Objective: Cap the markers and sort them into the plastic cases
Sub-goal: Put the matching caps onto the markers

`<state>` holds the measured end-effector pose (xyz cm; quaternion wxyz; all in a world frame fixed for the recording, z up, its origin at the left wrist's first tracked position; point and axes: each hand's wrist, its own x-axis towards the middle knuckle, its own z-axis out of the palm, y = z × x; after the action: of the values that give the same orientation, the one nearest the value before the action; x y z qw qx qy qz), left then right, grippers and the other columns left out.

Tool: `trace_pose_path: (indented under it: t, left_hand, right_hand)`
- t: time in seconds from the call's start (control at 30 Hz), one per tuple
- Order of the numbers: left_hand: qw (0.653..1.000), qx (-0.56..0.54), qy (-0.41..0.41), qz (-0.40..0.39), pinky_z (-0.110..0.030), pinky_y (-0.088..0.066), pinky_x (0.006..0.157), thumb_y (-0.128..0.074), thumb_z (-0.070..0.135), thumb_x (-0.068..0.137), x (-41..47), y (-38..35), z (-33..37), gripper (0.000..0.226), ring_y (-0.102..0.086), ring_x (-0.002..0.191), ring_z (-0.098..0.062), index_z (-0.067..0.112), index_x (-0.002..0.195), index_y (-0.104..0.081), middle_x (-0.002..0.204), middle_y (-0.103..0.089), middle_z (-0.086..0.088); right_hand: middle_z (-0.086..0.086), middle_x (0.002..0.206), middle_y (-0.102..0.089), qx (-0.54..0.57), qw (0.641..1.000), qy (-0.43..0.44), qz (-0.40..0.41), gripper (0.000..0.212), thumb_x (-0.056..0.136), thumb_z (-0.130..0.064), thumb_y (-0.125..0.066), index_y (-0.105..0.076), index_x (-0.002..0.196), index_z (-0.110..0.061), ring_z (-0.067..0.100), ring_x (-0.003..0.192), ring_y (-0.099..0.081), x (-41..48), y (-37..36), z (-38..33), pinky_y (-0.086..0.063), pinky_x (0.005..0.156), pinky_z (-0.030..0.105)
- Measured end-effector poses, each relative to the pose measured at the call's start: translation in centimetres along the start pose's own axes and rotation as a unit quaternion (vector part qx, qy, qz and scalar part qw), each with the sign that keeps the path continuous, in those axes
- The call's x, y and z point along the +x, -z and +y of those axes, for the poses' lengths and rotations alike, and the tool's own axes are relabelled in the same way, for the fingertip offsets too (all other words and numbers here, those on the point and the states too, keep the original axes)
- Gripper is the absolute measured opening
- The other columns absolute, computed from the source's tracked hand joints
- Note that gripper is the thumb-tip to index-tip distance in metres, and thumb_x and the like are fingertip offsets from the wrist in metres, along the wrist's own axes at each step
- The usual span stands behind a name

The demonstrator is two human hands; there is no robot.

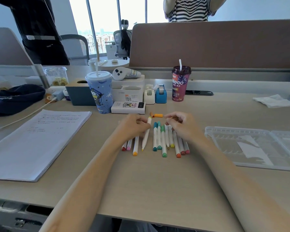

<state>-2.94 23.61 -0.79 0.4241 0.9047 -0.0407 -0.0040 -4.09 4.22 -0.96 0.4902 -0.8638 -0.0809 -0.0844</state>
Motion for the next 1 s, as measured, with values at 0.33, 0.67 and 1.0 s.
trace_pose_path:
  t: [0.33, 0.67, 1.0]
  left_hand:
    - [0.942, -0.334, 0.003, 0.023, -0.017, -0.039, 0.056, -0.059, 0.015, 0.09, -0.3, 1.3, 0.2, 0.015, -0.05, 0.06, -0.005, 0.004, 0.095, -0.069, 0.075, -0.063, 0.001]
    - [0.933, -0.357, -0.031, 0.006, -0.02, -0.035, 0.063, -0.062, 0.012, 0.09, -0.7, 1.4, 0.7, 0.007, -0.052, 0.067, -0.005, 0.014, 0.095, -0.065, 0.1, -0.069, -0.007]
    - [0.978, -0.036, -0.166, -0.119, -0.026, -0.05, 0.085, -0.061, 0.014, 0.092, -1.1, 2.5, -0.3, 0.017, -0.062, 0.089, -0.016, 0.027, 0.101, -0.066, 0.093, -0.067, -0.001]
  right_hand:
    - [-0.011, 0.091, -0.073, 0.093, 0.991, -0.055, -0.082, 0.017, 0.092, -0.033, -0.062, -0.071, 0.103, -0.023, 0.001, 0.077, -0.06, -0.8, 0.5, -1.6, -0.044, 0.062, 0.017]
    - [-0.012, 0.087, -0.07, 0.086, 0.992, -0.006, -0.094, 0.013, 0.081, -0.021, -0.076, -0.071, 0.087, -0.031, -0.008, 0.076, -0.063, -1.1, 0.1, -1.9, -0.046, 0.062, 0.006]
    - [-0.003, 0.083, -0.07, 0.11, 0.991, 0.01, -0.069, 0.008, 0.08, -0.016, -0.076, -0.073, 0.086, -0.02, 0.001, 0.071, -0.062, -0.9, 0.5, -2.1, -0.051, 0.066, 0.014]
